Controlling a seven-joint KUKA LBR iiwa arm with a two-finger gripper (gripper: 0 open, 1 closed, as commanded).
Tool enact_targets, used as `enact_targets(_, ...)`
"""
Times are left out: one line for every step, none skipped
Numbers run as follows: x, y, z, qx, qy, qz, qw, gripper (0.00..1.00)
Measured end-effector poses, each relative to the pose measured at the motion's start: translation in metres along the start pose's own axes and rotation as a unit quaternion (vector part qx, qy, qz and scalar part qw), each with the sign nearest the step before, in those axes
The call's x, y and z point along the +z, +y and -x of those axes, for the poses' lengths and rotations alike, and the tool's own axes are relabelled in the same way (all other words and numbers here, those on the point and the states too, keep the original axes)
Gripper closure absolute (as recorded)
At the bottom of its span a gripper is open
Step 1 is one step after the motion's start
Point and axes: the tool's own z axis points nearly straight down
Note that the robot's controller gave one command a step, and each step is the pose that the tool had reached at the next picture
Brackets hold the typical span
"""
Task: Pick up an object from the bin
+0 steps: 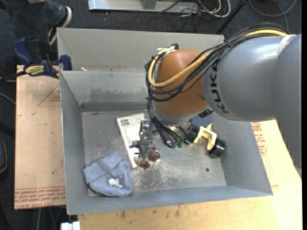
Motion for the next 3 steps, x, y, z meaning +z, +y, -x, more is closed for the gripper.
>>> enact_targets(0.001, 0.009, 0.0, 0.027, 0.0006, 0.0, 0.9996, 1.0)
enact_targets(0.005, -0.01, -0.02, 0.068, 0.0011, 0.001, 0.9977, 1.0)
enact_targets(0.005, 0.002, 0.008, 0.024, 0.0012, -0.001, 0.9997, 1.0)
